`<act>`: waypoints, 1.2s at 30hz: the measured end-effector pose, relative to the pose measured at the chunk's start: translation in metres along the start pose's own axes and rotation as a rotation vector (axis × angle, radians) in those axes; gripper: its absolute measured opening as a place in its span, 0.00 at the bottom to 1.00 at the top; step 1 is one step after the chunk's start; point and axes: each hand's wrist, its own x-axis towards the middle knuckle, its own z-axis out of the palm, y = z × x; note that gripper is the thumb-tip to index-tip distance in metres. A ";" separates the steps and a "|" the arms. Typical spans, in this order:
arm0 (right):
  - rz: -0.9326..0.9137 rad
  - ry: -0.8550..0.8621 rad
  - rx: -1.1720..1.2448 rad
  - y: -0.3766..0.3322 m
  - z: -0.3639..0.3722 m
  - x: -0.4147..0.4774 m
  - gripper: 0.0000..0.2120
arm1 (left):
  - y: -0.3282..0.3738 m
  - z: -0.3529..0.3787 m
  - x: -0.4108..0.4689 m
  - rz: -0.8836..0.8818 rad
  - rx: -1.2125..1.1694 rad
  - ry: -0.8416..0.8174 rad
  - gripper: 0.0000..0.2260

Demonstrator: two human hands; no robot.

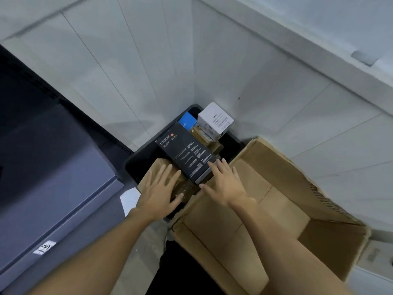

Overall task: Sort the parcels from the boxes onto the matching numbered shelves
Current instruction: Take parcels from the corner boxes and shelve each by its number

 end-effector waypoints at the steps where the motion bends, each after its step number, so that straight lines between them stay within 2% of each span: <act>1: 0.000 -0.011 -0.013 0.001 0.007 0.006 0.38 | -0.005 0.013 0.004 0.001 -0.013 0.006 0.39; 5: -0.026 -0.012 -0.058 0.005 0.030 0.034 0.39 | -0.027 0.057 0.024 -0.002 -0.082 0.146 0.34; 9: -0.057 0.015 -0.112 0.005 0.049 0.065 0.40 | -0.041 0.077 0.045 0.022 -0.049 0.236 0.32; 14: -0.031 0.006 -0.180 0.004 0.068 0.102 0.43 | -0.055 0.110 0.075 0.045 -0.035 0.254 0.33; 16: -0.011 0.001 -0.245 0.004 0.077 0.112 0.45 | -0.056 0.123 0.085 0.034 -0.088 0.262 0.34; 19: 0.002 0.050 -0.318 0.005 0.090 0.120 0.47 | -0.055 0.134 0.096 0.037 -0.154 0.326 0.30; 23: 0.019 0.060 -0.244 0.008 0.099 0.126 0.53 | -0.056 0.146 0.106 0.011 -0.331 0.443 0.26; 25: -0.017 0.096 -0.220 0.010 0.101 0.125 0.50 | -0.059 0.148 0.103 -0.097 -0.493 0.434 0.24; 27: -0.045 0.139 -0.171 0.012 0.101 0.124 0.45 | -0.063 0.148 0.098 -0.160 -0.553 0.385 0.23; 32: -0.052 0.277 0.125 0.013 0.091 0.120 0.33 | -0.068 0.145 0.086 -0.134 -0.376 0.414 0.24; 34: -0.034 0.360 0.217 0.015 0.082 0.121 0.29 | -0.065 0.145 0.079 -0.092 -0.293 0.354 0.30; 36: -0.005 0.465 0.304 0.018 0.074 0.123 0.25 | -0.063 0.147 0.072 -0.076 -0.227 0.271 0.45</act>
